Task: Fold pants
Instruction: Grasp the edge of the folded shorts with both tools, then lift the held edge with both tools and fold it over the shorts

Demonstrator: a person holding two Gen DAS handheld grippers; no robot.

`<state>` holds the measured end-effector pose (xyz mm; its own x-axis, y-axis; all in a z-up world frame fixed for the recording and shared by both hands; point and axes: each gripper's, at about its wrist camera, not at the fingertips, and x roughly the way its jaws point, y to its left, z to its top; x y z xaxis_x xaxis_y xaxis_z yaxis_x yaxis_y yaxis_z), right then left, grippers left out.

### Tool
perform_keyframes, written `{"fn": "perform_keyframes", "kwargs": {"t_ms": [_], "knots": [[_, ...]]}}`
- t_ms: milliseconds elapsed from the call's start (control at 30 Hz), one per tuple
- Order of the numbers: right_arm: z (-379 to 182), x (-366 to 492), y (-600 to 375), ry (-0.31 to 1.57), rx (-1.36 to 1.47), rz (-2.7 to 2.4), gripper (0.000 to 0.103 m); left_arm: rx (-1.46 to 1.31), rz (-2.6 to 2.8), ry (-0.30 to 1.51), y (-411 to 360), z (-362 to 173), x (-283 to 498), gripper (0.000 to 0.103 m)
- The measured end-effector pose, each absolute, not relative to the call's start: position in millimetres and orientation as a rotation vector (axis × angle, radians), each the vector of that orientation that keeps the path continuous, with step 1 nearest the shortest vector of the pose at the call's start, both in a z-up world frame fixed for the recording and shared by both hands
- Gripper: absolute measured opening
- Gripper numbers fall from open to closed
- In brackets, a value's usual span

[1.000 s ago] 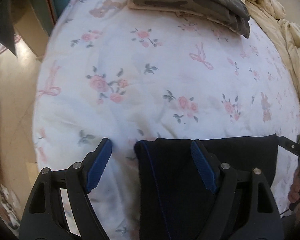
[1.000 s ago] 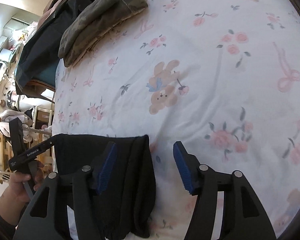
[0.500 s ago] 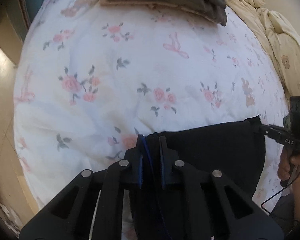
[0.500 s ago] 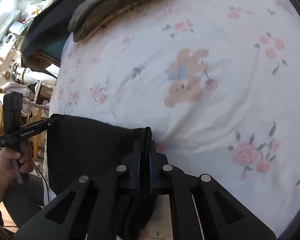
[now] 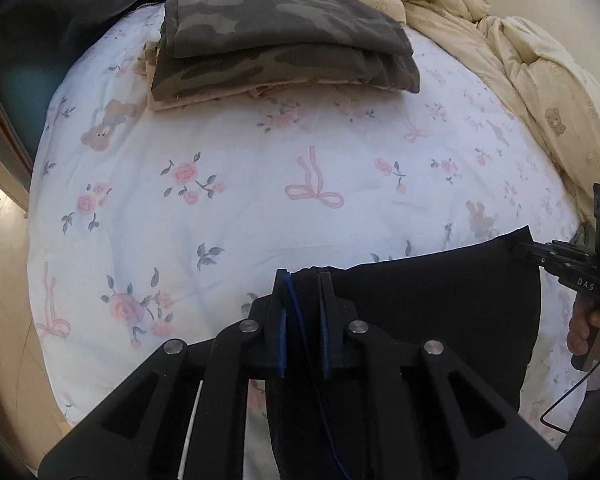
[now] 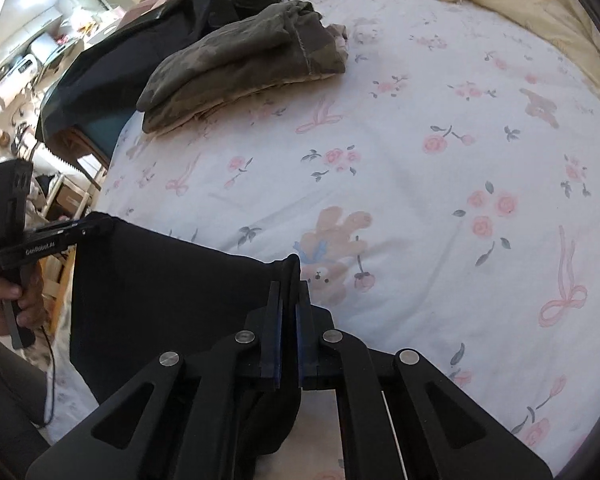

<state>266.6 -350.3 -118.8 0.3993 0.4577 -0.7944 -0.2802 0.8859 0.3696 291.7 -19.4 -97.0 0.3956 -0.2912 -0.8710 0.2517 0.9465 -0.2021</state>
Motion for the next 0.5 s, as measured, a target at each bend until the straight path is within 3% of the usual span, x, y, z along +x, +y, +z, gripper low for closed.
{"fn": "perform_keyframes", "kwargs": {"t_ms": [500], "knots": [[-64.0,194.9,-344.9,0.824,0.05,0.6,0.004,0.032,-0.504,0.881,-3.4,-48.5,217.8,0.01]]}}
